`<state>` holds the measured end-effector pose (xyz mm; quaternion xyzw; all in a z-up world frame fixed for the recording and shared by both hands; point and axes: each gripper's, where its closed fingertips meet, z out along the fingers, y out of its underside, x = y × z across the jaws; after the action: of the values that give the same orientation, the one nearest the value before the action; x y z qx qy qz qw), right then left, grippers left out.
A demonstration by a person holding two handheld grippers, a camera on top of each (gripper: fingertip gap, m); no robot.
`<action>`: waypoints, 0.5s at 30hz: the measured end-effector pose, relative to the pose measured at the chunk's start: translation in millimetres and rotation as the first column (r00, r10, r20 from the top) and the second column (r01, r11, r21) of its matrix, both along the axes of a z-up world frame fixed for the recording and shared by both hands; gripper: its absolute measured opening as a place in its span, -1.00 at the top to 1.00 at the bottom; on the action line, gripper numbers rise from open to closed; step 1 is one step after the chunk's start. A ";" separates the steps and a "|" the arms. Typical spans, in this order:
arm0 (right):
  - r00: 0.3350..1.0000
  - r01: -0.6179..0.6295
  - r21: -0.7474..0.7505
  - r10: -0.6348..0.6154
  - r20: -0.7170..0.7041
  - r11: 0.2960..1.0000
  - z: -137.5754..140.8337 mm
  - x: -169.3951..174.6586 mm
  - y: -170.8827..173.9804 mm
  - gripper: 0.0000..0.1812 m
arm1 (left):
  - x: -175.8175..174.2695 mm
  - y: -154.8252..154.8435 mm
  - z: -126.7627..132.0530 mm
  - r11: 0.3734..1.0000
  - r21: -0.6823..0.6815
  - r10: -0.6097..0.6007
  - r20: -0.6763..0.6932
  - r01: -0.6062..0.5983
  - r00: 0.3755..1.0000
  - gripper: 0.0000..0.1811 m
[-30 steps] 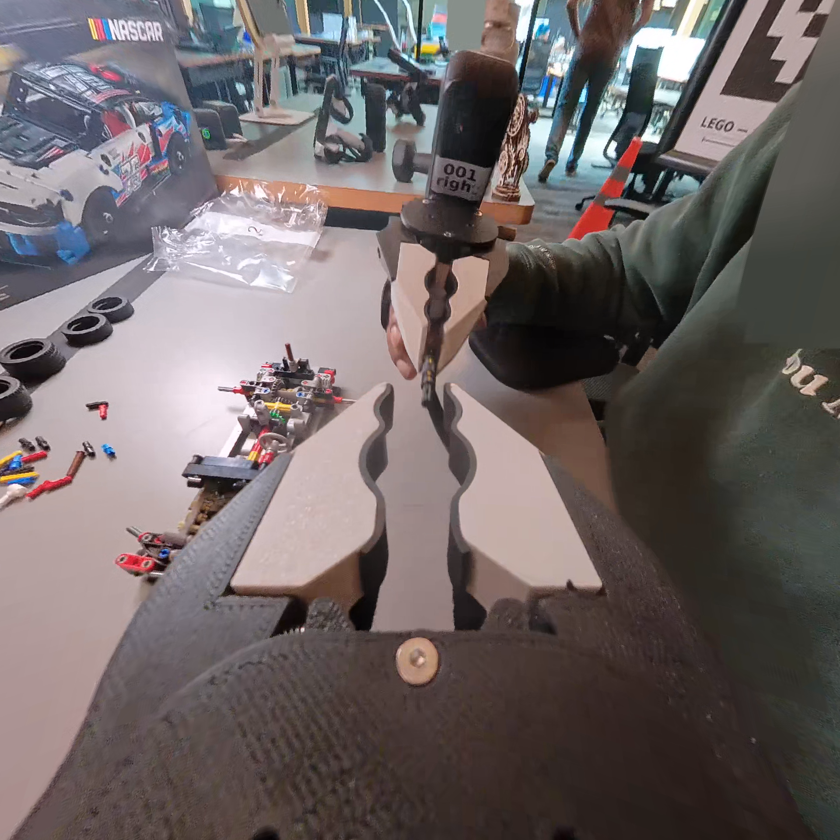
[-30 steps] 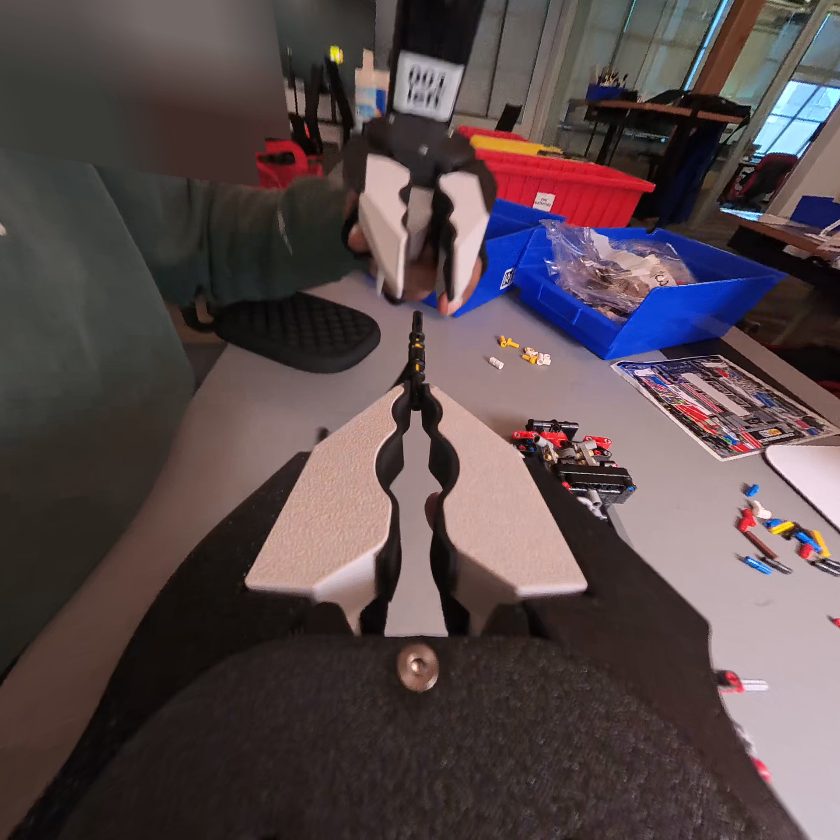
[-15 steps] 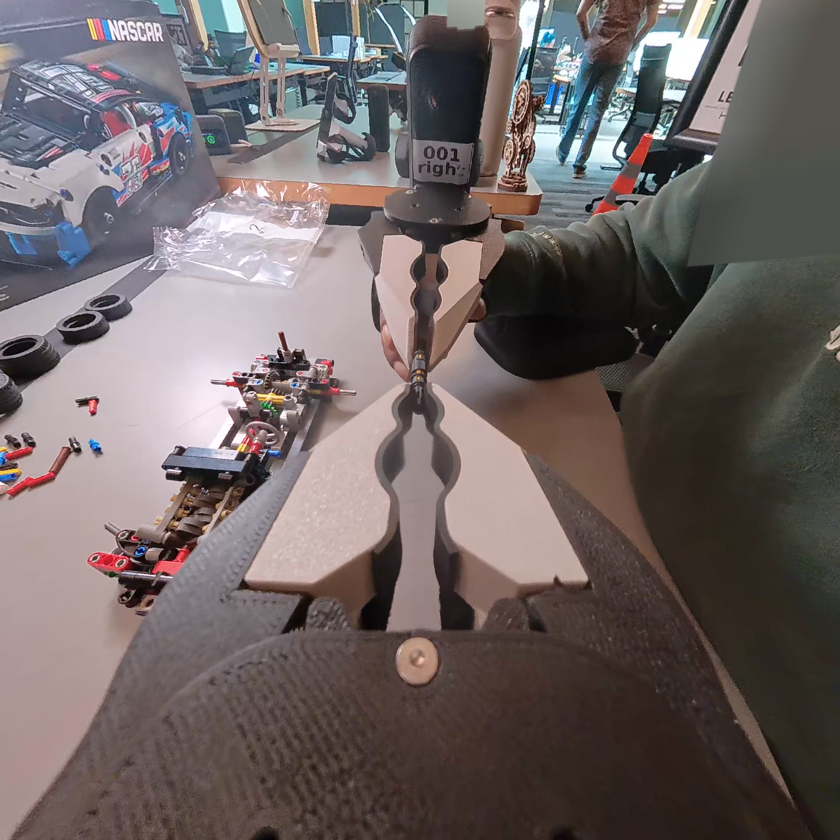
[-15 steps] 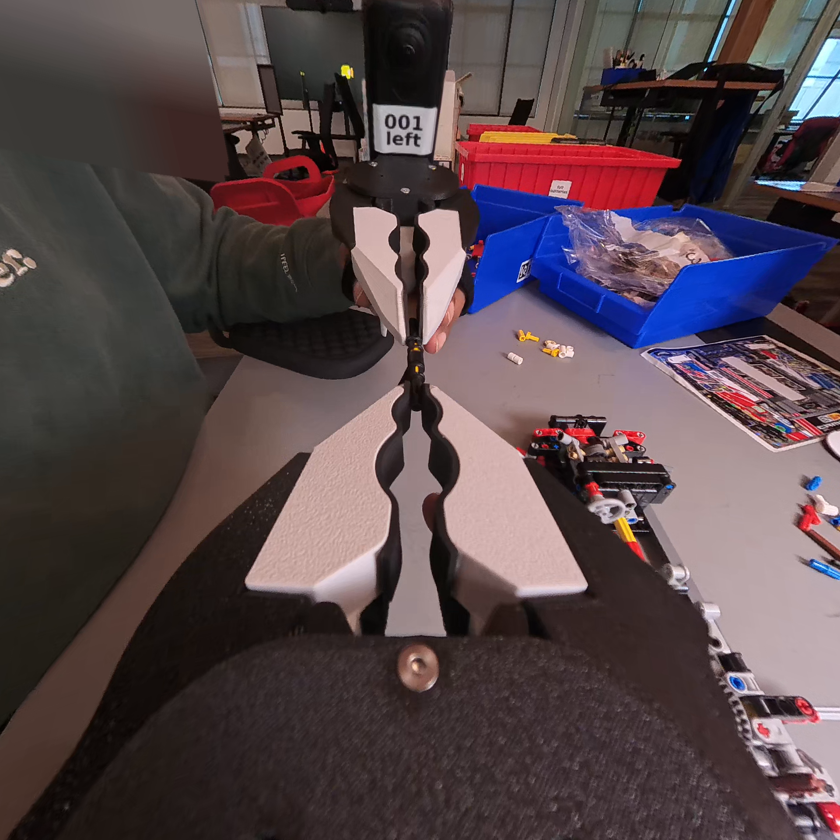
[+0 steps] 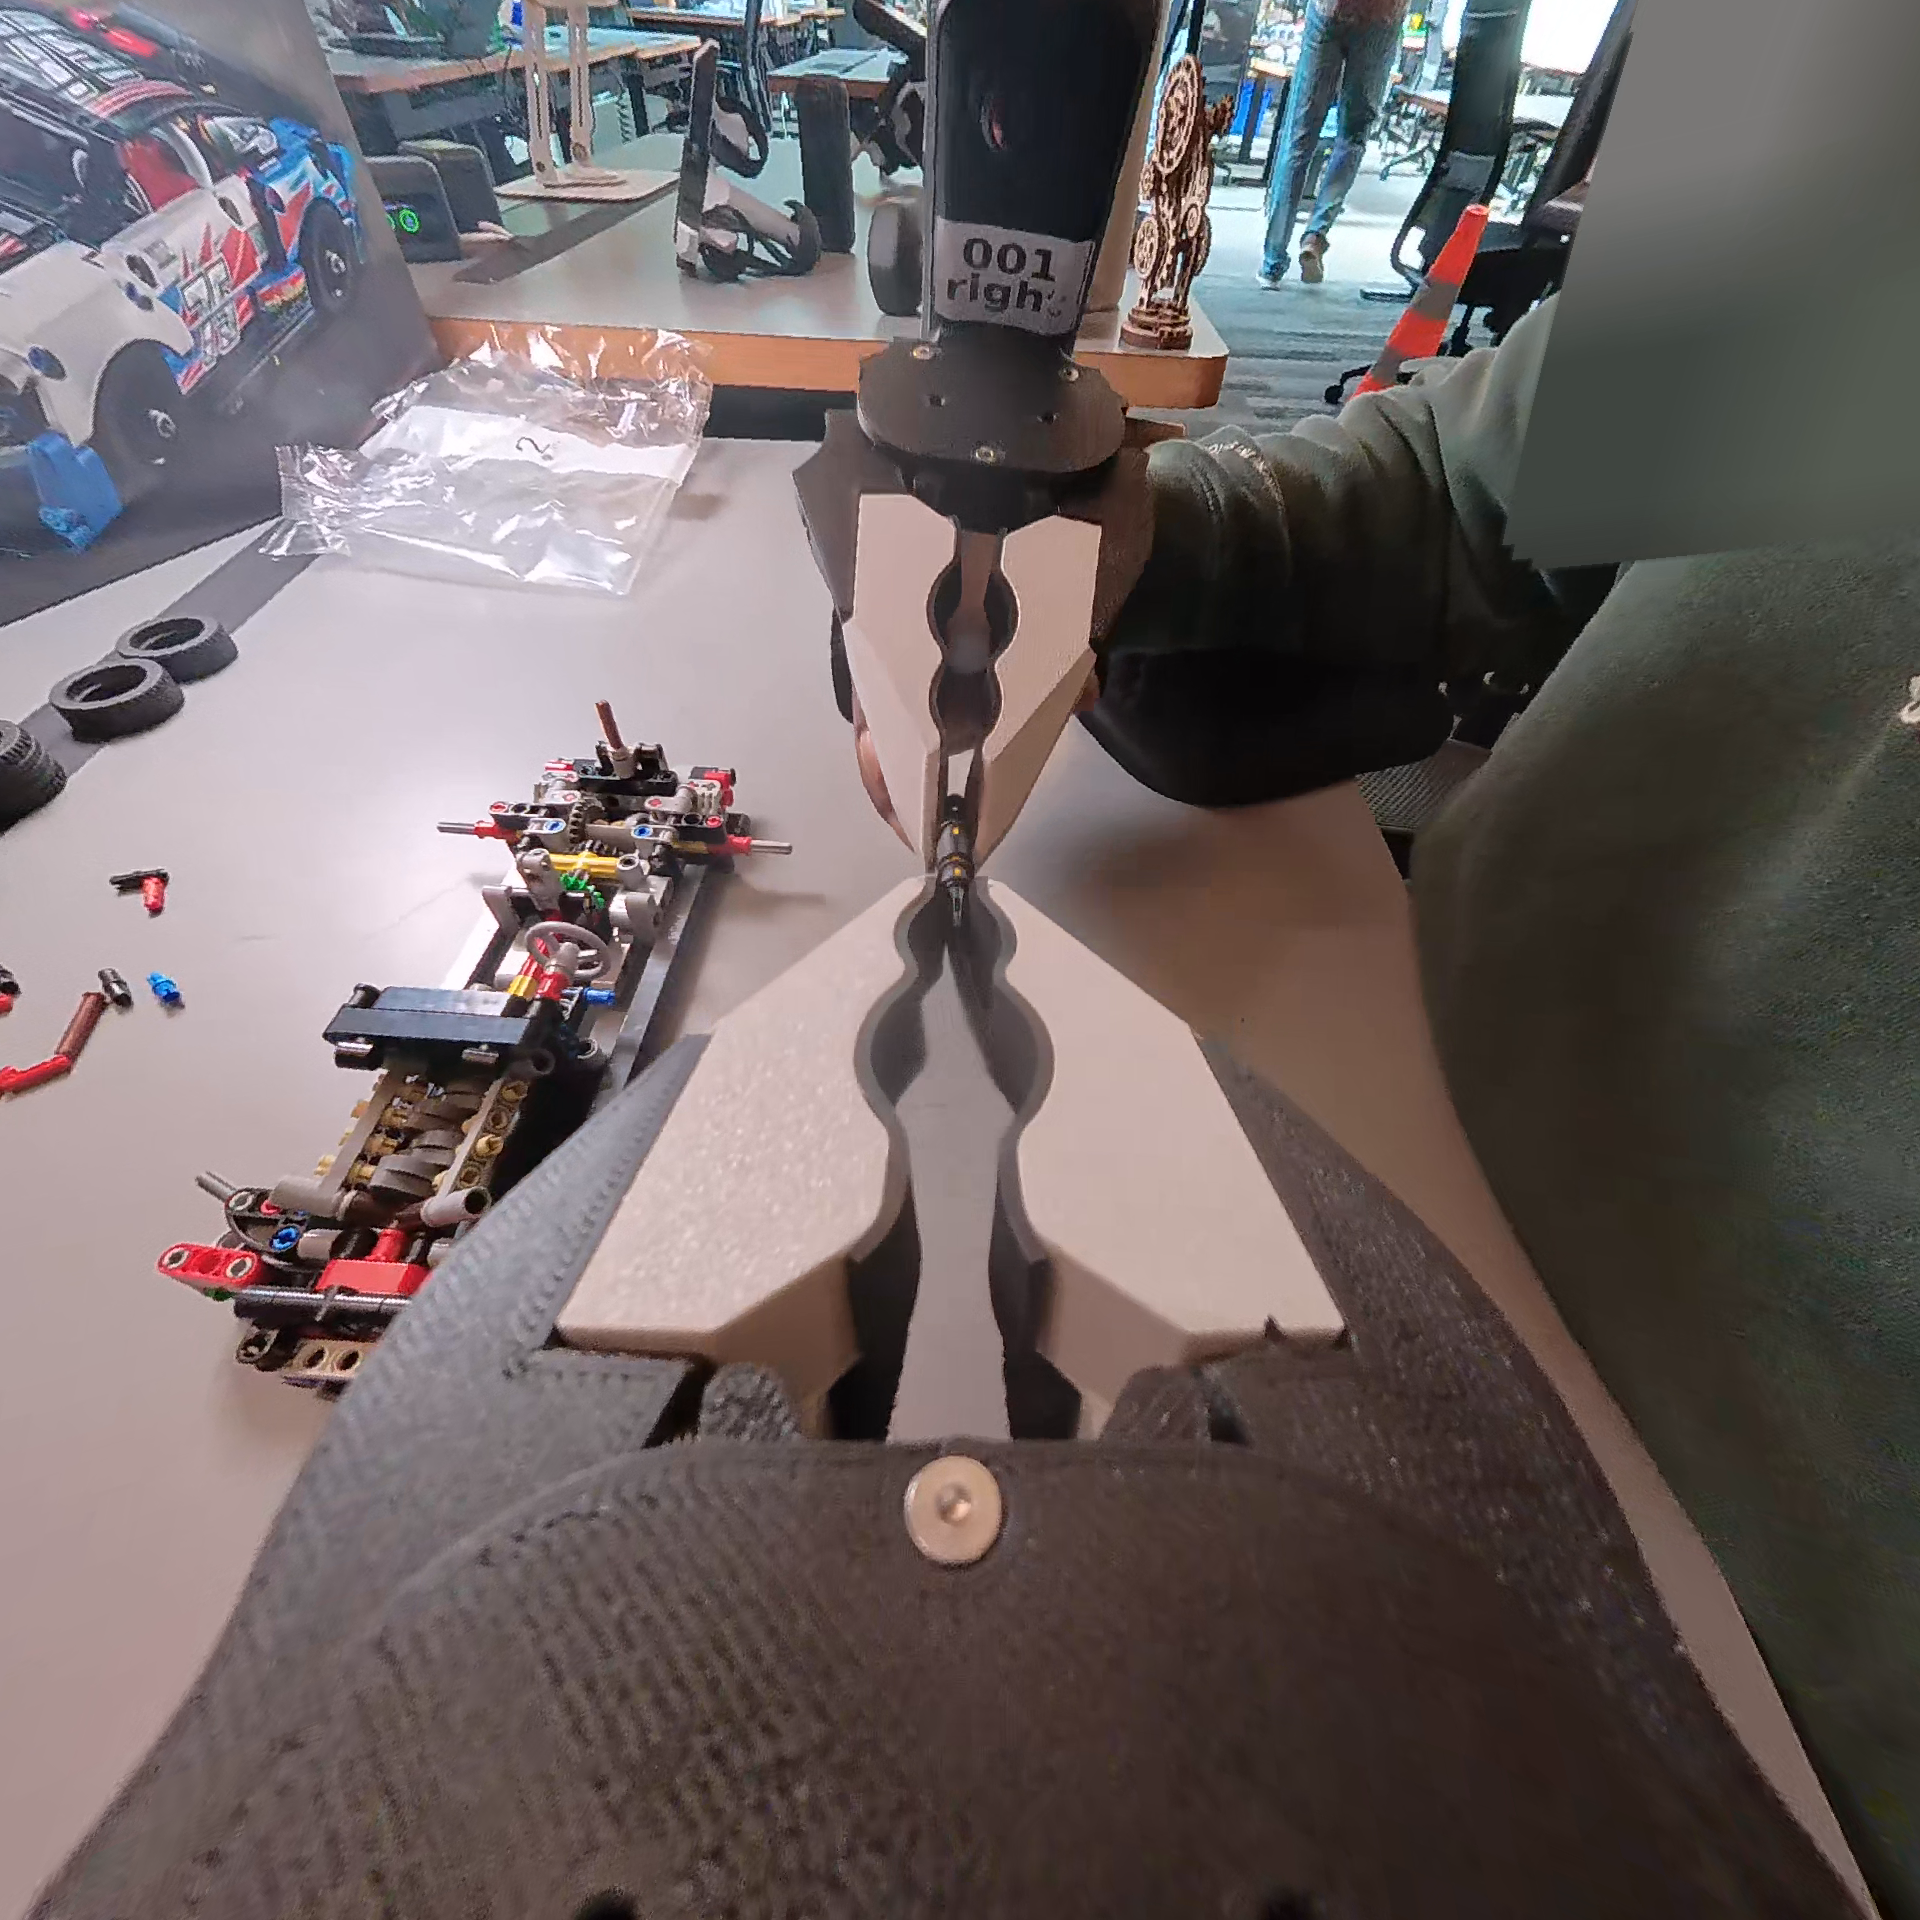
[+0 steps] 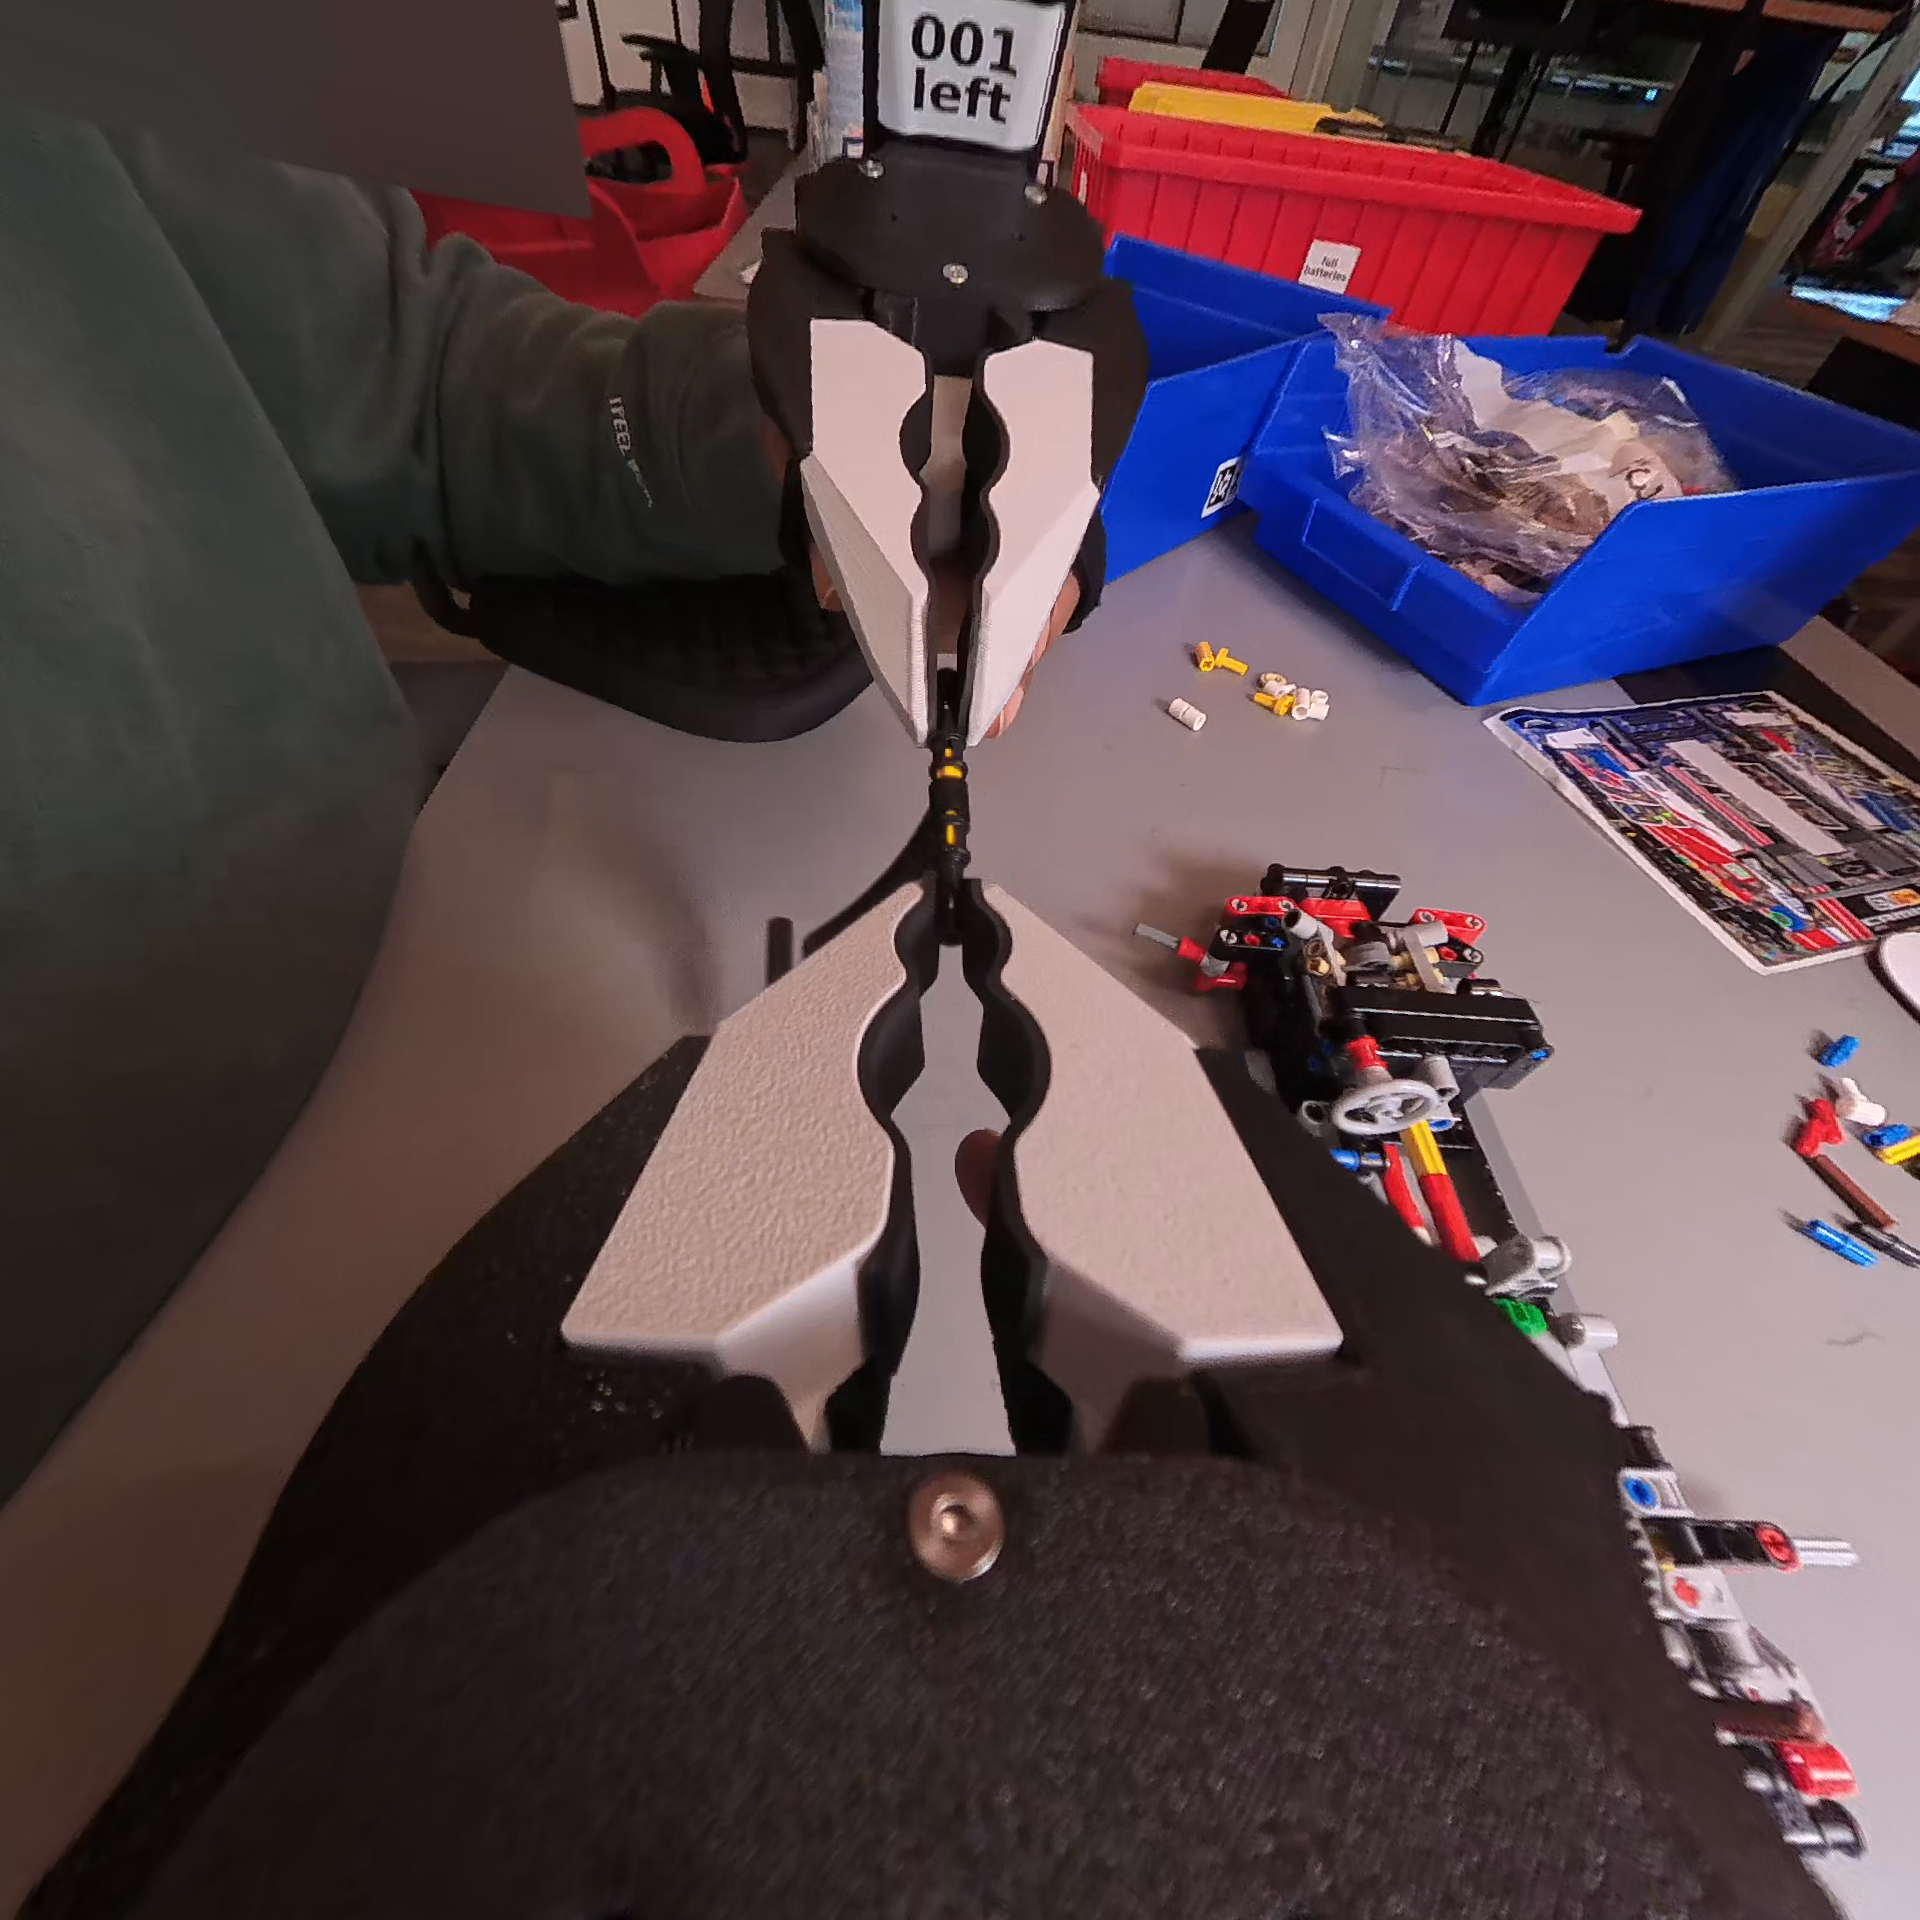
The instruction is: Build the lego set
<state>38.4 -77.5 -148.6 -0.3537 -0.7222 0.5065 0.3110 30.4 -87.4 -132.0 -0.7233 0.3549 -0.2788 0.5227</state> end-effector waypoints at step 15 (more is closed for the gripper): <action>0.999 0.009 0.043 -0.011 0.044 0.999 -12.6 -2.8 0.6 1.00 | 0.1 2.1 -12.4 1.000 -0.009 0.005 -0.069 -0.005 0.998 0.97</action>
<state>35.7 -76.9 -161.2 -0.3618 -0.7379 0.4813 0.3049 30.5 -85.3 -144.4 -0.7358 0.3695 -0.2542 0.5074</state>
